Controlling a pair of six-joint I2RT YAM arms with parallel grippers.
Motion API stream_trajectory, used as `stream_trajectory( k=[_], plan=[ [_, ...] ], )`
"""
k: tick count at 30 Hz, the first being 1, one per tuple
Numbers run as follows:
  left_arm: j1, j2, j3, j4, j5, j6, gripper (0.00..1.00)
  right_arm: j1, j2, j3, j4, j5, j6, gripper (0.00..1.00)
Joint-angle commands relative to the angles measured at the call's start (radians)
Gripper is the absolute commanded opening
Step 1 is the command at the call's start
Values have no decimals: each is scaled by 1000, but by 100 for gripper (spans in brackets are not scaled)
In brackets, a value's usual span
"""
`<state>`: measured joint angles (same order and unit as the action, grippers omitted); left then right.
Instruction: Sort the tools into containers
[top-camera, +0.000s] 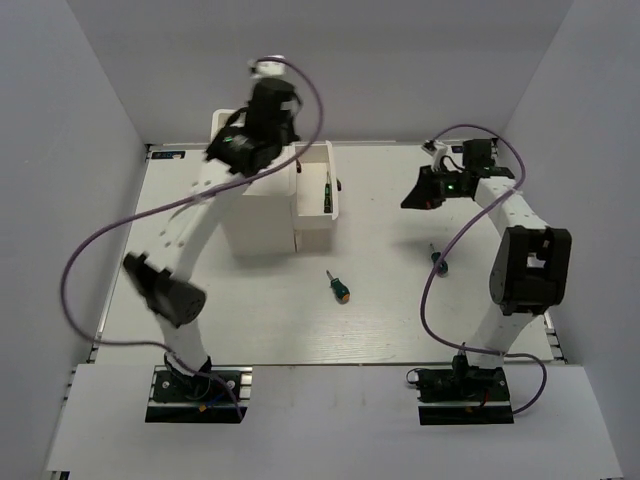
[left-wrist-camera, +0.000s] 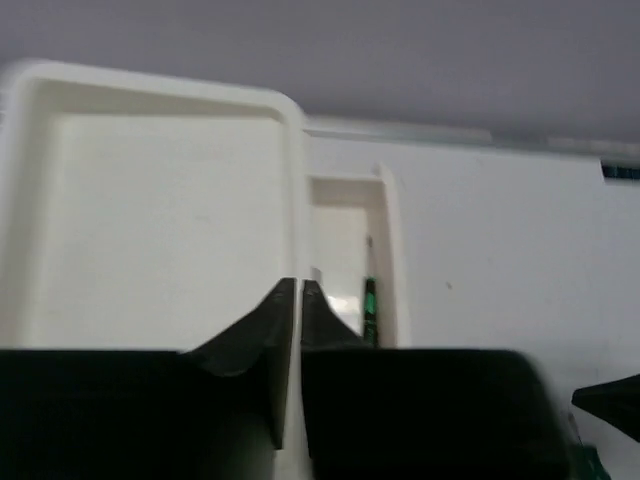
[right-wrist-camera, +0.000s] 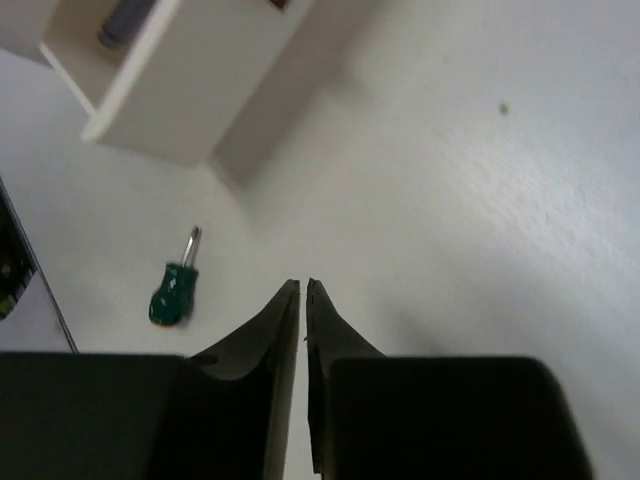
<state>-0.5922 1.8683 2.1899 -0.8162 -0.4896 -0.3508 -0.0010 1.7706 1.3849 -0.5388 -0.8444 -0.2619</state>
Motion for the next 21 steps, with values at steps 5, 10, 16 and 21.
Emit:
stream_trajectory(
  k=[5, 10, 16, 21],
  plan=[
    [310, -353, -303, -9, -233, -134, 63, 174, 156, 213, 258, 63, 141, 26],
    [556, -363, -438, -2, -52, -192, 65, 266, 289, 377, 316, 342, 178, 26],
    [713, -256, -519, 48, 210, -206, 54, 322, 415, 523, 330, 413, 154, 22],
    [756, -199, -648, 242, 495, -215, 53, 363, 506, 620, 347, 368, 210, 21]
  ],
)
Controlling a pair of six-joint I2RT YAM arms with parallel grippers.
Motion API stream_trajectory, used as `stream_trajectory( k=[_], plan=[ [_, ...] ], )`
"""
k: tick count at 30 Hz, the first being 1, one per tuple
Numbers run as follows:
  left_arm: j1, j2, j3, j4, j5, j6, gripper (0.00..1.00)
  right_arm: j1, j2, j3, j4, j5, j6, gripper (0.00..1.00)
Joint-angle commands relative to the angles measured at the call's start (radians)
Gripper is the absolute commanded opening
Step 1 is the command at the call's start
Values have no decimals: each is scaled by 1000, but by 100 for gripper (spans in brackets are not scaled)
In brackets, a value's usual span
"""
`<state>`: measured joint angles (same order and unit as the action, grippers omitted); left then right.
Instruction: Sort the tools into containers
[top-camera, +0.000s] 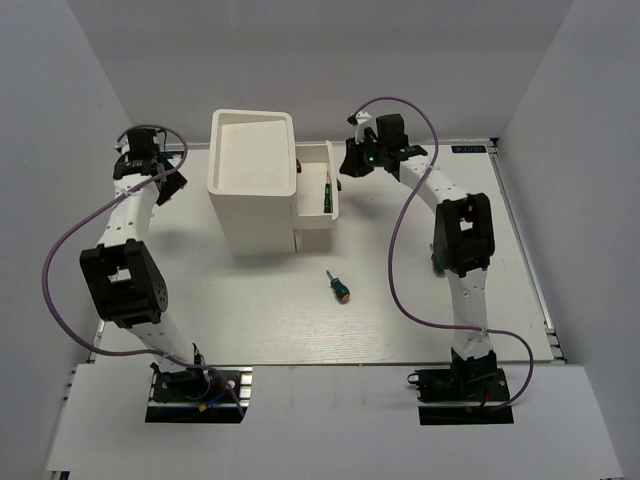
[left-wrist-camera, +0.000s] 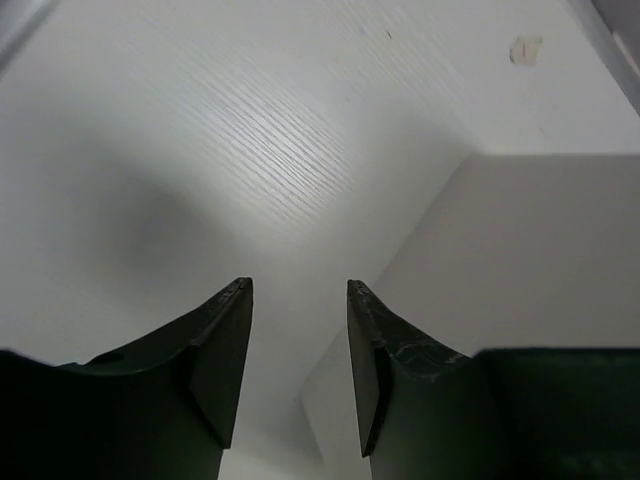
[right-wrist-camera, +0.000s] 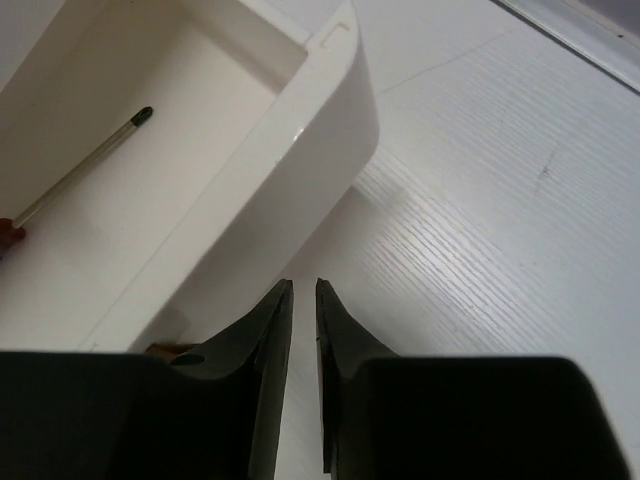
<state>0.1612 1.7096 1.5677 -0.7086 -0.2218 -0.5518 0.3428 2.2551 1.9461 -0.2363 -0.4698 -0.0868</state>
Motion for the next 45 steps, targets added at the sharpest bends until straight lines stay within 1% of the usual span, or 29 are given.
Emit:
stream_trajectory(
  k=[1, 5, 7, 9, 12, 15, 16, 19, 22, 27, 33, 38, 42, 43, 44, 45],
  plan=[
    [3, -21, -26, 149, 281, -14, 53, 24, 26, 59, 49, -21, 47, 21],
    [3, 22, -26, 193, 407, 19, 52, 50, 31, 53, 58, -108, 79, 19],
    [-6, 33, -26, 227, 461, 39, 52, 58, 29, 50, 69, -177, 133, 18],
    [-6, 57, -37, 242, 516, 39, 52, 67, 28, 50, 77, -191, 150, 18],
    [-17, 103, -17, 255, 642, 59, 52, 81, 26, 45, 88, -219, 176, 16],
    [-26, 124, -8, 264, 706, 69, 52, 75, 15, 43, 97, -225, 190, 16],
    [-26, 134, -8, 277, 748, 69, 52, 91, 12, 42, 98, -227, 196, 16],
    [-26, 145, 1, 278, 782, 69, 52, 107, 9, 39, 98, -253, 208, 16],
    [-35, 154, 2, 267, 791, 78, 52, 117, 6, 40, 98, -262, 219, 15],
    [-45, 154, 20, 258, 809, 78, 52, 143, 4, 47, 77, -319, 228, 15],
    [-54, 154, 20, 258, 809, 78, 52, 173, 4, 43, 58, -320, 229, 15],
    [-63, 154, 20, 248, 809, 78, 52, 185, 8, 43, 84, -354, 263, 15],
    [-63, 154, 20, 238, 800, 78, 52, 185, 8, 48, 68, -326, 253, 15],
    [-63, 145, 20, 224, 774, 78, 53, 185, 1, 53, 55, -290, 225, 15],
    [-63, 145, 20, 213, 760, 78, 56, 185, 0, 54, 20, -268, 208, 18],
    [-63, 145, 20, 201, 742, 78, 60, 177, -17, 50, -1, -251, 179, 22]
  ],
)
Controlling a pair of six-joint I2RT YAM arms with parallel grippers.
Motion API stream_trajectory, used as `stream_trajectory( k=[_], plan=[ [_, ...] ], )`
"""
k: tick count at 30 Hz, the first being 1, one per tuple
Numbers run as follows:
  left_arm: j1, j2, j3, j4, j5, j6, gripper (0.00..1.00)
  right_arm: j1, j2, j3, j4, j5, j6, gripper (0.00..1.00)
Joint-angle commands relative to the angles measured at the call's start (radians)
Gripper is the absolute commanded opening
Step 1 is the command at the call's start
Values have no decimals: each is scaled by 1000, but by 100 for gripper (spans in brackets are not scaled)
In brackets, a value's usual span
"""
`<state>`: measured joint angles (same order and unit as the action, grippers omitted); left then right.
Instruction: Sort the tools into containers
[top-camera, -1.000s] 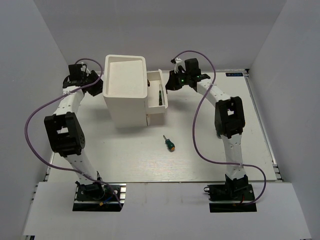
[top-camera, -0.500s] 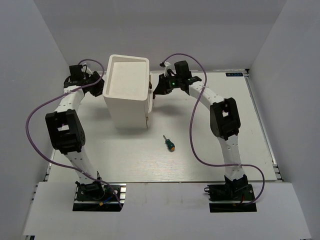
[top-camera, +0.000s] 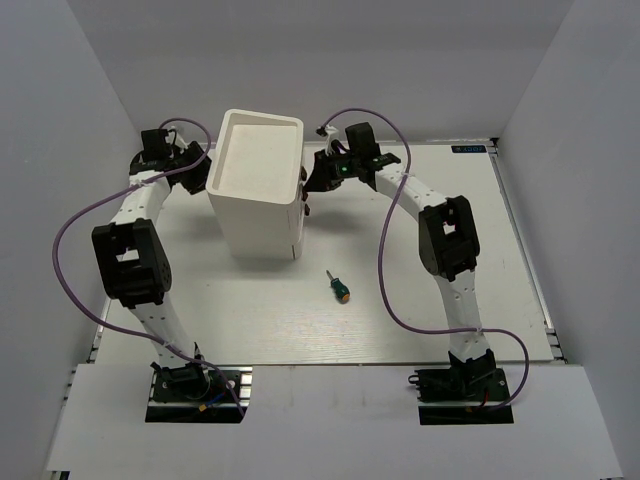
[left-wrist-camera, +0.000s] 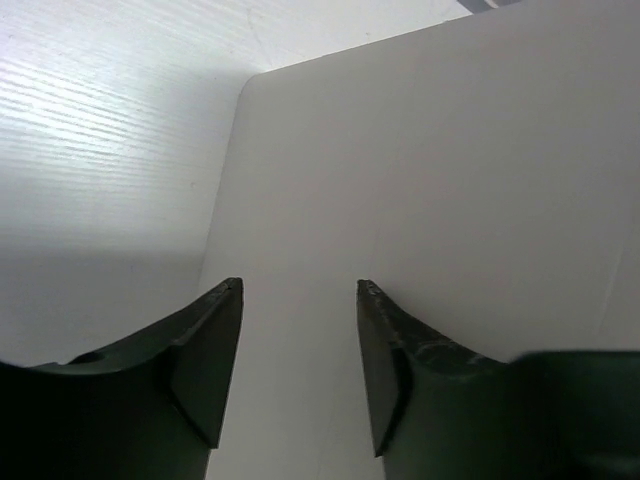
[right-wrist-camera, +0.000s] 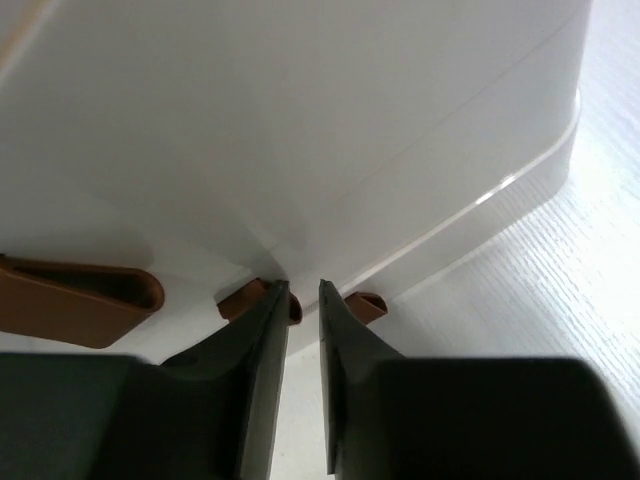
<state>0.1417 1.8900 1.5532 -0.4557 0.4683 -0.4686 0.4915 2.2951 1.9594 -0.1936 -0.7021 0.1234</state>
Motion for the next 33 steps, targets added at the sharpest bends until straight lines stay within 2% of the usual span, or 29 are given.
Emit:
stream_trajectory(
  k=[1, 2, 4, 6, 8, 11, 17, 23, 33],
  plan=[
    [-33, -49, 34, -84, 15, -18, 63, 25, -62, 26, -53, 15, -57, 25],
    [-33, -66, 21, -95, -2, -36, 67, 24, -71, 12, -78, 29, -74, 38],
    [-21, -91, 1, -139, -81, -45, 74, 1, -94, -40, -119, 18, -178, 51],
    [-10, -123, 1, -179, -153, -45, 77, -20, -109, -66, -138, -8, -285, 56],
    [-10, -149, -30, -193, -165, -45, 79, -30, -135, -145, -142, -30, -336, 61],
    [-1, -198, -79, -184, -165, -45, 79, -34, -138, -206, -128, -98, -506, 63],
    [-1, -238, -99, -215, -155, -45, 80, -28, -108, -257, -41, -184, -625, 63],
    [-1, -266, -110, -261, -201, -45, 82, -21, -21, -215, 92, -149, -570, 63],
    [18, -316, -209, -250, -201, -56, 83, -8, 70, -142, 166, -105, -542, 64]
  ],
)
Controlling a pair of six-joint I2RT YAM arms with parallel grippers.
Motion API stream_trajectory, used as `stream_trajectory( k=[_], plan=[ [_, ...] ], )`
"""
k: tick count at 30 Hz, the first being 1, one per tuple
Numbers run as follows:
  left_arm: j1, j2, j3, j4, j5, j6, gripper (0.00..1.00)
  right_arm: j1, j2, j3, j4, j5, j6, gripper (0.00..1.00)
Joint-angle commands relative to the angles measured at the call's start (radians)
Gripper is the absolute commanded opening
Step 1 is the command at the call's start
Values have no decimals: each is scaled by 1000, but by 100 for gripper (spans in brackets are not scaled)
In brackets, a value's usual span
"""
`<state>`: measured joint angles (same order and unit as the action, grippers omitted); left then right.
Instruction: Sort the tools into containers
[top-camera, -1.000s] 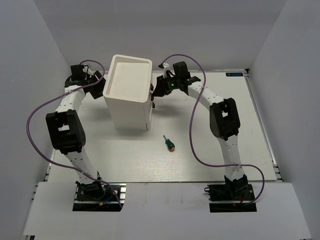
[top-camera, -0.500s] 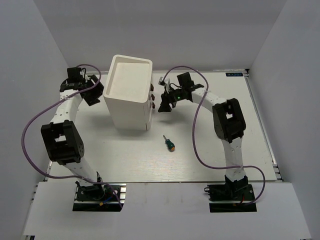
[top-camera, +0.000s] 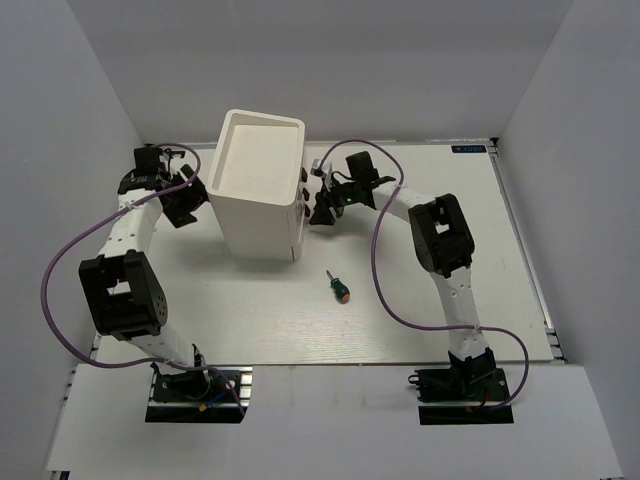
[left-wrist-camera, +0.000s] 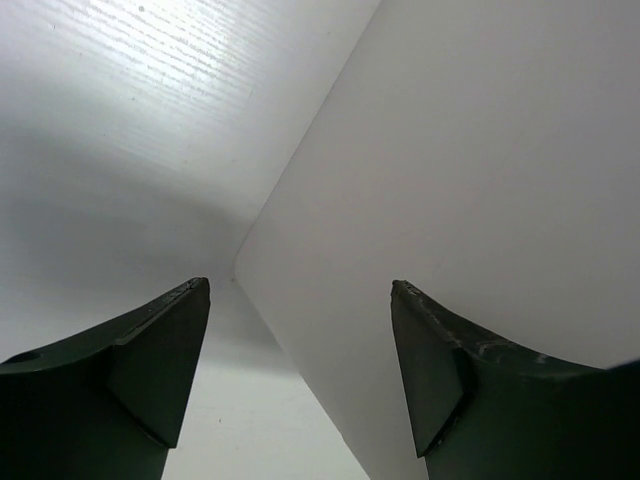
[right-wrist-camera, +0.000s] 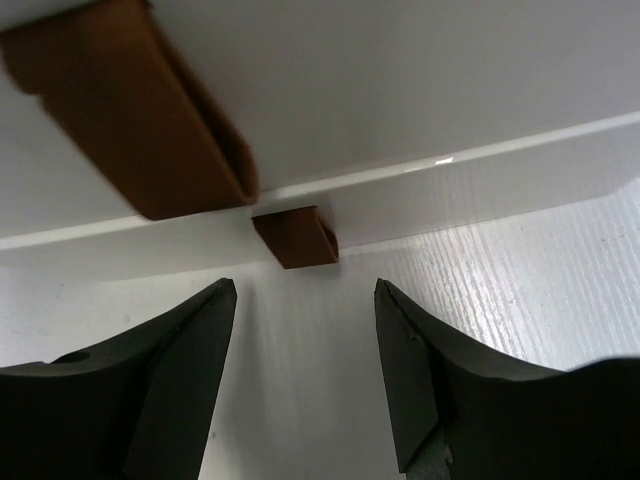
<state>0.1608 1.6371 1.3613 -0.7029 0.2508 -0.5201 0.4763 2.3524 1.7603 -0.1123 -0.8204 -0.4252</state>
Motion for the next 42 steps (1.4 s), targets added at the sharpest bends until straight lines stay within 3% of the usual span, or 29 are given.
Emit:
stream_trajectory(
  k=[1, 13, 16, 20, 21, 24, 42],
  plan=[
    [-1, -63, -18, -3, 16, -14, 83, 7, 28, 64, 89, 15, 22, 64],
    [-1, -54, -28, 19, 53, -32, 85, 12, 48, 96, 198, -16, 111, 62],
    [-1, -54, -37, 28, 53, -41, 85, 13, 48, 96, 203, -28, 109, 53],
    [-10, -45, -37, 28, 64, -41, 85, 7, 57, 96, 242, -68, 138, 28],
    [-20, -45, -37, 28, 64, -41, 85, 8, 58, 94, 250, -77, 158, 17],
    [-20, -45, -37, 28, 64, -50, 85, 8, 47, 85, 258, -82, 161, 0],
    [-10, -100, -70, 8, -27, -101, 86, -79, -140, -104, 86, 199, -46, 0]
  ],
)
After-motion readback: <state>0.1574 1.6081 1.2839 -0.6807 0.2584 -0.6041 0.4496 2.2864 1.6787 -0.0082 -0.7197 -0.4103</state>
